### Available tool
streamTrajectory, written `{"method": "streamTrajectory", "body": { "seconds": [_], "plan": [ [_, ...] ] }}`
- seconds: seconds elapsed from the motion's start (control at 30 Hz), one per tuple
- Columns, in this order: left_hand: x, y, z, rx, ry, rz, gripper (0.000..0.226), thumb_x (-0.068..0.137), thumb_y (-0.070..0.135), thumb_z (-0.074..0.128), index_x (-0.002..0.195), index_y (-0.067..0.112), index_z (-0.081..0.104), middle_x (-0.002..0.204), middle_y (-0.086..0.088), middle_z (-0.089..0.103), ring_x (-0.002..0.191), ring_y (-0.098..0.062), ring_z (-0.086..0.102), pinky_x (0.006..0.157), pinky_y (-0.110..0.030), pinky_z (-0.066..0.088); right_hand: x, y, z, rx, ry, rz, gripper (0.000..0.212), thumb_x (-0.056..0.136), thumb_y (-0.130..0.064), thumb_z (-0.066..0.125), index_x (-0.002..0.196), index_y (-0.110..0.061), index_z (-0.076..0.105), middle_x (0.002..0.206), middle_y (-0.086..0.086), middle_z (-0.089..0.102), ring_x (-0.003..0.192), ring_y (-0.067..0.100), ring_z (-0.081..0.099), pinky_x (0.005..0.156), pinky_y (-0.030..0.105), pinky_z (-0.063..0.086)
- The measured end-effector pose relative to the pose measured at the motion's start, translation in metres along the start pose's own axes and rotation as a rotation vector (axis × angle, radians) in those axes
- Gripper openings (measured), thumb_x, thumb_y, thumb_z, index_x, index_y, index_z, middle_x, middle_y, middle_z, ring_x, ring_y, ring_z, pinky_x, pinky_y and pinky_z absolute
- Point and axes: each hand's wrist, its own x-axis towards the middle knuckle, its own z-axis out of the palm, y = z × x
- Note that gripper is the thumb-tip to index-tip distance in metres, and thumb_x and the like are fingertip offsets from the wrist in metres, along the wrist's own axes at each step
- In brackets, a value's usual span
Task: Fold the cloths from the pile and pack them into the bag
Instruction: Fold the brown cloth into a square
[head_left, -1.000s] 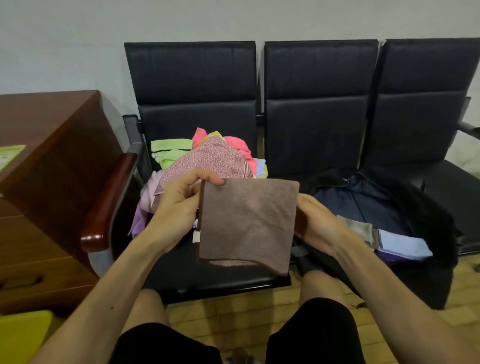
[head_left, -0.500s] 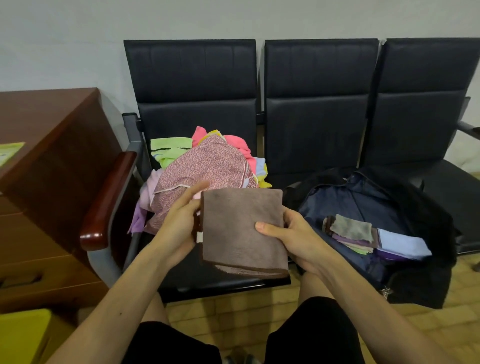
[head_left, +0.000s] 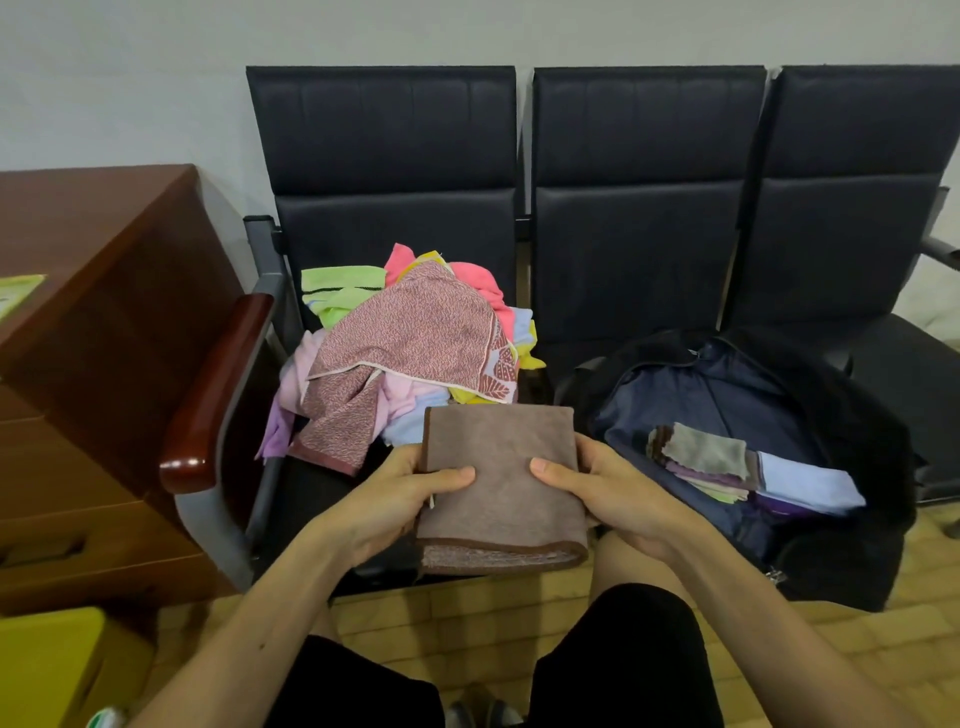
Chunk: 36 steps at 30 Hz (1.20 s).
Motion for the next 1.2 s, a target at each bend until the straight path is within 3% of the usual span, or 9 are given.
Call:
{"method": "streamTrajectory", "body": {
  "seconds": [0.2,0.4,0.5,0.6,0.7,0.9,1.0,1.07,1.2],
  "plan": [
    [0.003,-0.01,-0.001,0.016,-0.009,-0.074,0.035,0.091,0.008,0.066,0.126,0.009,0.06,0.115,-0.009,0.073,0.105,-0.025,0.071,0.082,-0.035,0.06,-0.004,0.008,-0.011,0.042,-0.029,0.055,0.059,0.076,-0.026,0.078,0.129,-0.023,0.052,0.123,0.006,0.065,0.104,0.02,0.068,0.064,0.026,0.054],
    [0.004,-0.007,-0.005,-0.051,-0.073,-0.069,0.045,0.086,0.003,0.065,0.128,0.014,0.058,0.119,-0.007,0.072,0.108,-0.025,0.07,0.08,-0.038,0.061,-0.009,0.009,-0.025,0.044,-0.099,-0.039,0.058,0.077,-0.019,0.073,0.129,-0.03,0.052,0.113,0.004,0.071,0.099,0.021,0.071,0.077,0.037,0.058],
    [0.002,-0.004,-0.006,-0.134,-0.097,-0.032,0.031,0.085,-0.006,0.058,0.107,0.01,0.073,0.111,-0.011,0.074,0.098,-0.023,0.073,0.074,-0.033,0.062,-0.012,0.009,-0.03,0.055,-0.099,-0.098,0.038,0.09,0.0,0.062,0.118,-0.025,0.066,0.101,0.003,0.075,0.094,0.019,0.072,0.075,0.03,0.057],
    [0.003,-0.004,-0.008,-0.085,-0.136,-0.025,0.058,0.093,-0.02,0.036,0.07,0.014,0.078,0.093,-0.014,0.075,0.079,-0.023,0.074,0.06,-0.03,0.06,-0.015,0.009,-0.033,0.033,-0.113,-0.105,0.045,0.094,0.009,0.05,0.079,-0.023,0.078,0.097,0.005,0.074,0.09,0.019,0.07,0.068,0.028,0.055],
    [0.004,-0.005,-0.006,-0.03,-0.173,0.007,0.062,0.094,-0.02,0.033,0.065,0.014,0.075,0.091,-0.013,0.074,0.079,-0.024,0.073,0.06,-0.03,0.06,-0.015,0.011,-0.035,0.051,-0.129,-0.126,0.047,0.094,0.008,0.048,0.073,-0.022,0.078,0.096,0.003,0.073,0.089,0.018,0.069,0.067,0.027,0.054],
    [0.003,-0.002,-0.005,0.054,-0.213,0.049,0.059,0.094,-0.018,0.038,0.063,0.016,0.075,0.088,-0.012,0.074,0.079,-0.024,0.073,0.061,-0.031,0.06,-0.015,0.017,-0.04,0.172,-0.163,-0.117,0.041,0.091,0.004,0.051,0.096,-0.025,0.078,0.11,0.007,0.071,0.104,0.029,0.064,0.083,0.038,0.053],
    [0.002,0.002,-0.005,0.171,-0.239,0.103,0.061,0.091,-0.024,0.038,0.062,0.016,0.075,0.082,-0.008,0.074,0.079,-0.021,0.073,0.061,-0.026,0.057,-0.015,0.023,-0.041,0.407,-0.231,-0.031,0.069,0.071,-0.034,0.08,0.135,-0.033,0.056,0.129,0.011,0.064,0.117,0.032,0.061,0.095,0.047,0.05],
    [0.001,0.005,-0.004,0.32,-0.253,0.155,0.065,0.08,-0.032,0.033,0.064,0.015,0.075,0.087,-0.006,0.075,0.089,-0.02,0.072,0.073,-0.027,0.056,-0.016,0.026,-0.036,0.206,-0.15,0.023,0.078,0.067,-0.06,0.078,0.136,-0.038,0.049,0.135,0.007,0.056,0.118,0.025,0.058,0.09,0.039,0.053],
    [0.004,0.005,0.002,0.514,-0.267,0.193,0.067,0.066,-0.031,0.029,0.071,0.016,0.076,0.105,0.002,0.073,0.11,-0.017,0.065,0.092,-0.028,0.052,-0.01,0.038,-0.034,-0.078,-0.022,-0.011,0.072,0.063,-0.04,0.084,0.128,-0.038,0.053,0.128,0.007,0.056,0.114,0.02,0.06,0.095,0.04,0.055]
  ]
}}
